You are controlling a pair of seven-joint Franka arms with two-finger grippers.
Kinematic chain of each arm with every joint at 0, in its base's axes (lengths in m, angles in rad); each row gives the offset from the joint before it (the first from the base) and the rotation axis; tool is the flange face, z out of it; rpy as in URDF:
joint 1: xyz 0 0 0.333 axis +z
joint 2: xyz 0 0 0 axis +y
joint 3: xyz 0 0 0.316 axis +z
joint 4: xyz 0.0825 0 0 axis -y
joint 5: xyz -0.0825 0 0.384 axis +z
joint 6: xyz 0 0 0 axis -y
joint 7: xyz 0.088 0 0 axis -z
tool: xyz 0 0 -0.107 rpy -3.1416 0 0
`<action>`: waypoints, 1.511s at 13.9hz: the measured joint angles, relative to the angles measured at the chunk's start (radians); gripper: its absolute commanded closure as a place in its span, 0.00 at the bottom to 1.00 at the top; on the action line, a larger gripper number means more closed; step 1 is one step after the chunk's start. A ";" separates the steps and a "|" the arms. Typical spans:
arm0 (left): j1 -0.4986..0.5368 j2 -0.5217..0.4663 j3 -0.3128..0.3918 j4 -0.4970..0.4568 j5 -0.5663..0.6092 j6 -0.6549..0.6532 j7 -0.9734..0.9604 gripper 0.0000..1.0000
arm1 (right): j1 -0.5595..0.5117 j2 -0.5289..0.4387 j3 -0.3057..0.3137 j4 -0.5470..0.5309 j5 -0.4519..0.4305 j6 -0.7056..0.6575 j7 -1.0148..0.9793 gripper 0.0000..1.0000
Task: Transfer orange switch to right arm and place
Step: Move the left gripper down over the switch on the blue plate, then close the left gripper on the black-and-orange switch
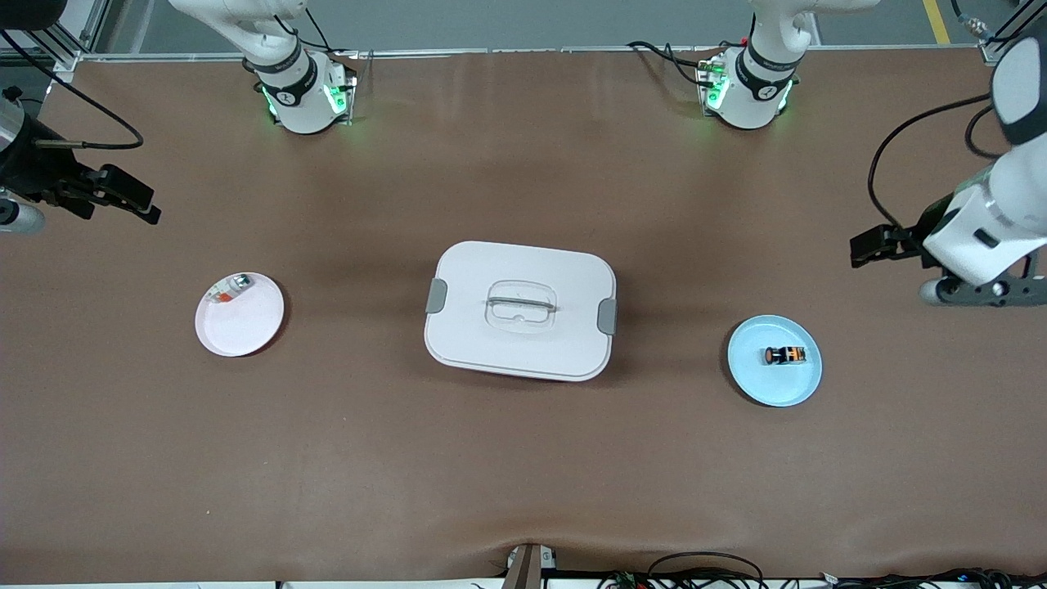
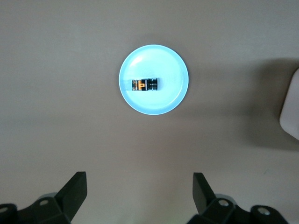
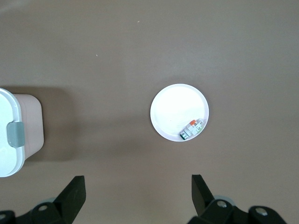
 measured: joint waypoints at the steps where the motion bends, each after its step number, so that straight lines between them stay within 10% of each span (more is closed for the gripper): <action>1: 0.000 0.030 0.000 -0.003 0.000 0.026 0.000 0.00 | 0.000 0.000 0.000 0.000 0.000 0.000 0.000 0.00; 21: 0.018 0.351 0.002 -0.201 0.000 0.588 0.010 0.00 | 0.000 0.000 0.000 -0.001 0.000 -0.002 0.000 0.00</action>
